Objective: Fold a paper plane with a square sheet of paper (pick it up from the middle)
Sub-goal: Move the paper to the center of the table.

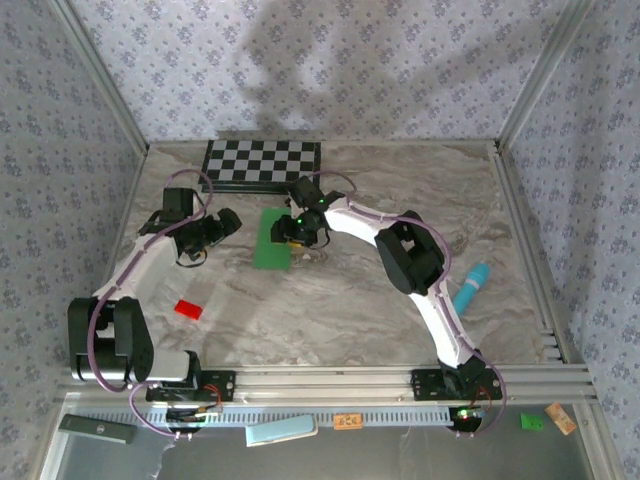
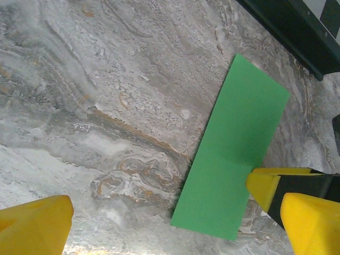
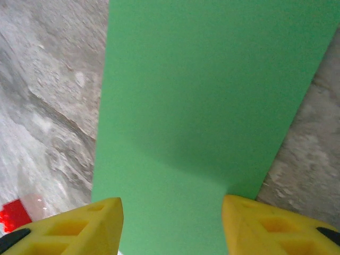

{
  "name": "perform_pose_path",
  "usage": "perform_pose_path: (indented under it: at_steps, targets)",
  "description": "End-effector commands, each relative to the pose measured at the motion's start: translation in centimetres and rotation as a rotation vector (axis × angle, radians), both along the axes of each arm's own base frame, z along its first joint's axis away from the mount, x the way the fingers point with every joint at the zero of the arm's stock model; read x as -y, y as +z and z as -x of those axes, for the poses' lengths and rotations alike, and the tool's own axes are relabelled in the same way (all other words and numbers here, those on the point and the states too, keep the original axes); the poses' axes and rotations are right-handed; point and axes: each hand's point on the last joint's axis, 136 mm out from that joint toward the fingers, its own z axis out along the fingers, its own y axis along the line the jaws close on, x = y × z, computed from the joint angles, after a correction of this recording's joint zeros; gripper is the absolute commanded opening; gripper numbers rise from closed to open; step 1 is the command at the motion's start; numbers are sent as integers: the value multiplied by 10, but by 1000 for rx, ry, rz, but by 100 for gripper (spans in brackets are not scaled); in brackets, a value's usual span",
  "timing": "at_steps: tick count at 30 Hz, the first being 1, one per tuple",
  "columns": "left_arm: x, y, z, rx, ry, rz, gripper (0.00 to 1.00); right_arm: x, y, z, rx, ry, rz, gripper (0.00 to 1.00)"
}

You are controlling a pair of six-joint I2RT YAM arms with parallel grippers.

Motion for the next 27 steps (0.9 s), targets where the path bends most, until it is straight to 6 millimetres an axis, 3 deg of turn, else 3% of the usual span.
perform_pose_path:
  at_steps: [1, 7, 10, 13, 19, 23, 27]
  targets:
    - [4, 6, -1, 26, -16, 28, 100, 40, -29, 20, -65, 46, 173, 53]
    - [15, 1, -3, 16, -48, 87, 100, 116, -44, 44, -20, 187, 382, 49]
    - [26, -1, -5, 18, -69, 143, 100, 144, -44, 53, 15, 255, 458, 48]
    - [40, -4, -7, 13, -95, 200, 100, 140, -32, 52, 43, 251, 410, 46]
    - [84, -11, 5, -33, -175, 305, 100, 109, 17, 22, 155, 26, 178, 43]
    - [116, -20, 21, -80, -219, 349, 99, 108, 13, 19, 121, -52, 151, 34]
    - [146, -31, 36, -133, -252, 380, 96, 117, -8, 27, 68, -56, 204, 33]
